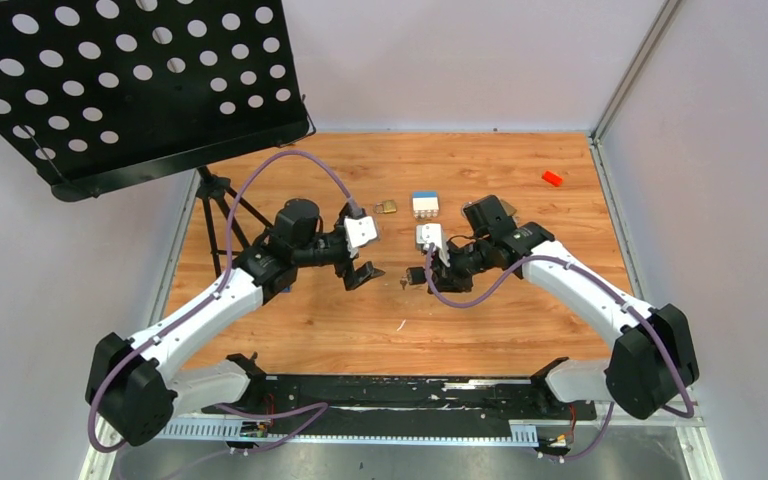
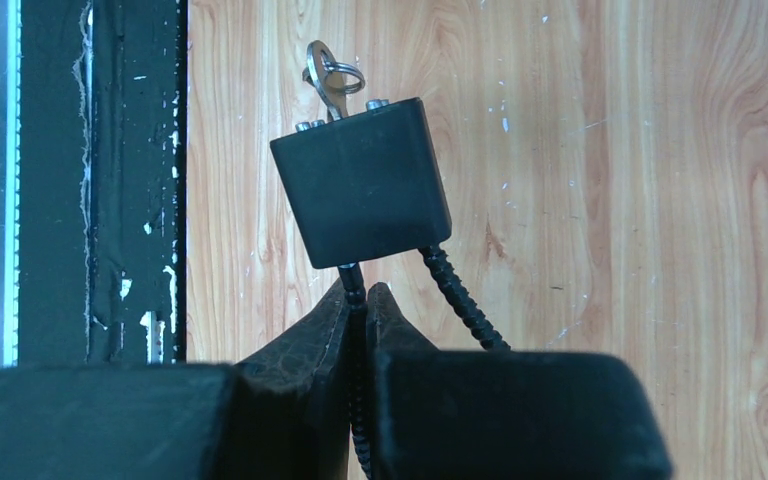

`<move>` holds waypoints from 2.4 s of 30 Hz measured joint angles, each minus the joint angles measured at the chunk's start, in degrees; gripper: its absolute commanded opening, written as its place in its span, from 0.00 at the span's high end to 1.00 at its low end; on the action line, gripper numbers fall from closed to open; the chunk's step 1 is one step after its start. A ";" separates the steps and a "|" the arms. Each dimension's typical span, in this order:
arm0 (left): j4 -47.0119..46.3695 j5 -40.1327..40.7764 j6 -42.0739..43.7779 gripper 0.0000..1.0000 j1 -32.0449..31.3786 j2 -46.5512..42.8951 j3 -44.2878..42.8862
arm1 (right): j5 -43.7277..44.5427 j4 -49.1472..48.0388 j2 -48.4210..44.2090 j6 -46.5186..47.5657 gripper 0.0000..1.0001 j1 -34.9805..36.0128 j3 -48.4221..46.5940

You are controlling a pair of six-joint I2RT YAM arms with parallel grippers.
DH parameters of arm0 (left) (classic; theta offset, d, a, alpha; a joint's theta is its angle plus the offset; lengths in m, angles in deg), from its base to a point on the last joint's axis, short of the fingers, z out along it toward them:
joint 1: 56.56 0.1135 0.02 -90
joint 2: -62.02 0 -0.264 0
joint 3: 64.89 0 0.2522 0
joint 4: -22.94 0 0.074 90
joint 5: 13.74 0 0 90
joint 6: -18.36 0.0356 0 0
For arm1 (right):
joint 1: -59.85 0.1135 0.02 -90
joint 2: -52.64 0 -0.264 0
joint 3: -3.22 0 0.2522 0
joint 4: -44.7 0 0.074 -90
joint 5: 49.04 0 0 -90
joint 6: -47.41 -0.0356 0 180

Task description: Unlock with the key

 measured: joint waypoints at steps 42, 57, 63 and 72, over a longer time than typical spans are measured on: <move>-7.32 -9.53 -13.27 0.55 -9.03 15.89 -3.48 | -3.41 3.17 6.45 -1.03 1.00 -0.22 -3.52; -3.72 -9.27 -10.64 1.00 -8.31 15.91 -3.50 | 5.25 4.57 5.70 -0.57 1.00 -0.61 -3.39; -2.36 -8.92 -10.05 1.00 -7.15 15.89 -3.50 | 11.91 4.79 3.34 0.68 0.94 -0.66 -2.67; -2.84 -3.52 -10.47 1.00 -0.81 19.93 -7.34 | 16.63 5.60 2.05 7.96 0.51 -0.66 1.42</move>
